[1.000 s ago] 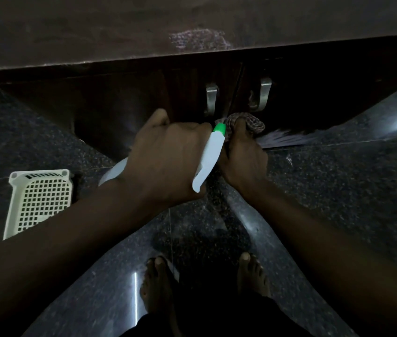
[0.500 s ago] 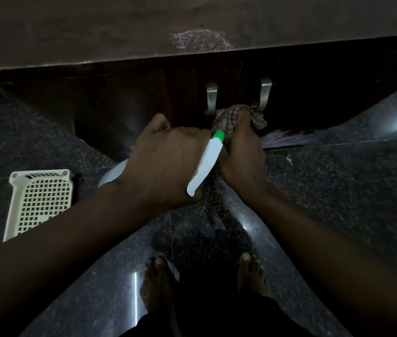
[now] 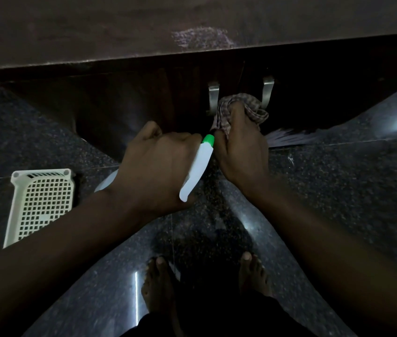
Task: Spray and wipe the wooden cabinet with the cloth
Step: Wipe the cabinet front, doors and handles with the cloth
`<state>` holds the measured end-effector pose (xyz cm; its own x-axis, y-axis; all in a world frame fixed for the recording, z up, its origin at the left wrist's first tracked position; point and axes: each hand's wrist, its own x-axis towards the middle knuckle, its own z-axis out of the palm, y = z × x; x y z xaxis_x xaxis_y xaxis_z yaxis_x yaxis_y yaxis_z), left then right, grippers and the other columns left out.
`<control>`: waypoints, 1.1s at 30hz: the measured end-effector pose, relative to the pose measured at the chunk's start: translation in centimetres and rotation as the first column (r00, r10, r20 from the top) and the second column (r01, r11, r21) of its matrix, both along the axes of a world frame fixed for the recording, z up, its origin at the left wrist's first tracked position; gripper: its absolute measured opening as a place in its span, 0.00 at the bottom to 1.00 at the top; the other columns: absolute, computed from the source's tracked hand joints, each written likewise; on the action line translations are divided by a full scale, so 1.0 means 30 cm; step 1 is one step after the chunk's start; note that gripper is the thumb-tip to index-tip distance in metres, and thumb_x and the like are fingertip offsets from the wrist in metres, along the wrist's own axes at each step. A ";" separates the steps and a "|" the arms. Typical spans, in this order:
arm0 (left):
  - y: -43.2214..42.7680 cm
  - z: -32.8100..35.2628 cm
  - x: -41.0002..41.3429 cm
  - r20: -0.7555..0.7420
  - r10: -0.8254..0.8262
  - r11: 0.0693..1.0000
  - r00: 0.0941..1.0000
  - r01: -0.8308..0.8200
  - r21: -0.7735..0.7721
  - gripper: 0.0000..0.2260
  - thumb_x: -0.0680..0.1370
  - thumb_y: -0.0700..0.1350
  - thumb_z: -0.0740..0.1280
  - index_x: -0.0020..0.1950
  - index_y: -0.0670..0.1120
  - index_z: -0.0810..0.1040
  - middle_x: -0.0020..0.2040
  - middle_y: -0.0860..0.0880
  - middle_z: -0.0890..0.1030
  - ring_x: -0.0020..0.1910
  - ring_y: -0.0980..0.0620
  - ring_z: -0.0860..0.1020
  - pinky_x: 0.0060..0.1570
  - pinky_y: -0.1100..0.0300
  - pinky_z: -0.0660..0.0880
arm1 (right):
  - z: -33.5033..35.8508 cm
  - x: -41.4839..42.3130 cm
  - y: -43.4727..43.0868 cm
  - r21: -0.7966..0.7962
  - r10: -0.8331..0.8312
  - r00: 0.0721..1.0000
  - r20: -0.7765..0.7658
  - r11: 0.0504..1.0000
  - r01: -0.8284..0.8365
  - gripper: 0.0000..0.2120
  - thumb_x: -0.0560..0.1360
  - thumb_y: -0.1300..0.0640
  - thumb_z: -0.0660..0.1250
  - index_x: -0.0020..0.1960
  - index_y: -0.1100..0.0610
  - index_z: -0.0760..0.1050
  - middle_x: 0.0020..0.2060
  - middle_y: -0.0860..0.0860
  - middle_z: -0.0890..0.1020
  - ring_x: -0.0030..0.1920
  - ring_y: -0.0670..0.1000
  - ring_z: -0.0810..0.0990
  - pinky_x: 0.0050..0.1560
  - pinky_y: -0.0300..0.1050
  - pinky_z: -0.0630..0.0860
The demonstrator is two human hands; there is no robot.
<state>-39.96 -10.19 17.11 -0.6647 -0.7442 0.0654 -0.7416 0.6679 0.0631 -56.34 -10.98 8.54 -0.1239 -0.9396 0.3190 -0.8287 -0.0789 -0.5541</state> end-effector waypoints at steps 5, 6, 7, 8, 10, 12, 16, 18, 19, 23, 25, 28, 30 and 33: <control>-0.008 0.001 -0.001 -0.028 -0.015 1.000 1.000 0.014 -0.027 0.04 0.66 0.45 0.58 0.39 0.47 0.68 0.31 0.51 0.74 0.27 0.46 0.71 0.41 0.54 0.67 | -0.024 -0.029 -0.009 0.016 0.044 0.999 0.019 0.999 -0.045 0.13 0.76 0.60 0.64 0.59 0.63 0.71 0.42 0.57 0.79 0.41 0.59 0.77 0.37 0.43 0.60; -0.008 -0.002 0.000 -0.020 -0.015 1.000 1.000 0.014 -0.025 0.05 0.65 0.45 0.59 0.39 0.47 0.68 0.32 0.51 0.74 0.27 0.46 0.71 0.41 0.54 0.67 | -0.023 -0.032 -0.008 0.012 0.053 0.998 0.031 0.998 -0.054 0.12 0.76 0.60 0.64 0.59 0.62 0.71 0.42 0.56 0.79 0.40 0.58 0.77 0.37 0.43 0.60; -0.008 -0.005 0.000 -0.011 -0.013 1.000 1.000 0.012 -0.019 0.05 0.65 0.45 0.60 0.39 0.47 0.68 0.32 0.51 0.74 0.27 0.46 0.71 0.41 0.54 0.67 | -0.020 -0.036 -0.008 -0.003 0.064 0.997 0.043 0.998 -0.063 0.12 0.76 0.59 0.63 0.58 0.62 0.71 0.41 0.55 0.79 0.39 0.57 0.76 0.37 0.43 0.61; -0.009 -0.010 0.002 -0.004 -0.008 1.000 1.000 0.008 -0.010 0.05 0.65 0.45 0.60 0.39 0.48 0.67 0.32 0.51 0.74 0.27 0.47 0.70 0.41 0.54 0.66 | -0.016 -0.037 -0.007 -0.028 0.070 0.996 0.057 0.997 -0.069 0.11 0.76 0.58 0.63 0.57 0.61 0.72 0.41 0.54 0.79 0.39 0.56 0.76 0.37 0.42 0.61; -0.009 -0.022 0.008 -0.002 0.003 1.000 1.000 -0.003 0.010 0.05 0.65 0.47 0.57 0.39 0.48 0.66 0.32 0.52 0.74 0.28 0.47 0.70 0.41 0.54 0.65 | -0.011 -0.038 -0.010 -0.080 0.077 0.993 0.088 0.994 -0.070 0.12 0.77 0.56 0.62 0.57 0.60 0.72 0.41 0.52 0.79 0.39 0.52 0.75 0.37 0.41 0.63; -0.003 -0.041 0.013 -0.001 0.008 1.000 1.000 -0.008 0.008 0.05 0.66 0.47 0.54 0.38 0.48 0.65 0.32 0.52 0.73 0.28 0.47 0.71 0.41 0.54 0.66 | -0.020 -0.042 -0.014 -0.099 0.076 0.992 0.104 0.993 -0.066 0.14 0.76 0.53 0.61 0.58 0.59 0.72 0.41 0.51 0.79 0.39 0.51 0.75 0.36 0.42 0.66; 0.009 -0.091 0.029 -0.001 0.045 0.999 0.999 -0.045 0.014 0.04 0.66 0.45 0.60 0.39 0.47 0.68 0.32 0.50 0.74 0.28 0.45 0.73 0.41 0.50 0.71 | -0.105 -0.069 -0.008 -0.032 0.116 0.980 0.163 0.993 -0.112 0.13 0.75 0.54 0.64 0.56 0.61 0.74 0.40 0.53 0.80 0.39 0.54 0.77 0.36 0.43 0.69; 0.015 -0.122 0.034 0.001 0.061 0.998 0.998 -0.061 0.002 0.08 0.63 0.43 0.65 0.39 0.46 0.68 0.30 0.49 0.74 0.27 0.43 0.73 0.40 0.49 0.73 | -0.168 -0.112 -0.007 0.068 0.124 0.986 0.112 0.989 -0.132 0.12 0.75 0.56 0.66 0.55 0.61 0.75 0.42 0.56 0.82 0.42 0.59 0.80 0.38 0.48 0.73; 0.021 -0.135 0.032 0.006 0.061 0.998 0.998 -0.061 0.005 0.11 0.61 0.42 0.68 0.39 0.46 0.69 0.30 0.48 0.74 0.26 0.43 0.73 0.39 0.49 0.73 | -0.199 -0.141 -0.004 0.125 0.122 0.988 0.091 0.983 -0.133 0.11 0.75 0.56 0.67 0.55 0.60 0.76 0.43 0.57 0.83 0.44 0.61 0.81 0.39 0.52 0.75; 0.035 -0.193 0.018 0.033 0.075 0.996 0.997 -0.076 0.048 0.16 0.57 0.39 0.72 0.39 0.45 0.70 0.29 0.47 0.75 0.25 0.44 0.73 0.38 0.51 0.73 | -0.287 -0.212 -0.005 0.226 0.086 0.993 0.075 0.969 -0.101 0.09 0.75 0.56 0.68 0.51 0.59 0.78 0.41 0.58 0.83 0.42 0.61 0.82 0.40 0.55 0.77; 0.036 -0.222 0.010 0.034 0.082 0.995 0.996 -0.084 0.059 0.15 0.57 0.39 0.72 0.40 0.44 0.72 0.30 0.46 0.76 0.26 0.43 0.74 0.39 0.49 0.74 | -0.301 -0.199 -0.018 0.219 0.109 0.992 0.061 0.968 -0.120 0.08 0.74 0.55 0.68 0.51 0.58 0.79 0.41 0.56 0.83 0.42 0.60 0.82 0.39 0.53 0.77; 0.042 -0.257 -0.019 0.018 0.064 0.996 0.998 -0.065 0.055 0.12 0.60 0.40 0.70 0.40 0.44 0.72 0.29 0.46 0.76 0.26 0.43 0.74 0.38 0.50 0.74 | -0.306 -0.164 -0.037 0.226 0.225 0.974 -0.018 0.950 -0.215 0.13 0.75 0.52 0.67 0.58 0.54 0.79 0.49 0.54 0.85 0.51 0.58 0.82 0.45 0.49 0.77; 0.036 -0.272 -0.042 0.001 0.059 0.997 0.998 -0.059 0.053 0.13 0.60 0.40 0.70 0.40 0.44 0.70 0.29 0.45 0.76 0.25 0.43 0.74 0.37 0.51 0.74 | -0.312 -0.141 -0.050 0.211 0.312 0.948 -0.059 0.932 -0.294 0.14 0.77 0.50 0.65 0.61 0.51 0.78 0.54 0.51 0.84 0.55 0.55 0.82 0.47 0.46 0.75; 0.036 -0.287 -0.071 0.003 0.057 0.997 0.998 -0.057 0.056 0.13 0.60 0.39 0.70 0.41 0.44 0.72 0.30 0.45 0.76 0.26 0.43 0.74 0.37 0.52 0.74 | -0.341 -0.168 -0.046 0.243 0.330 0.941 -0.072 0.921 -0.304 0.14 0.77 0.49 0.65 0.62 0.49 0.78 0.55 0.51 0.84 0.56 0.55 0.81 0.48 0.46 0.75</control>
<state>-42.11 -9.11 8.51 -0.6213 -0.7833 0.0218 -0.7783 0.6201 0.0985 -61.37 -12.36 -1.69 0.2160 -0.9723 0.0889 -0.8370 -0.2313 -0.4959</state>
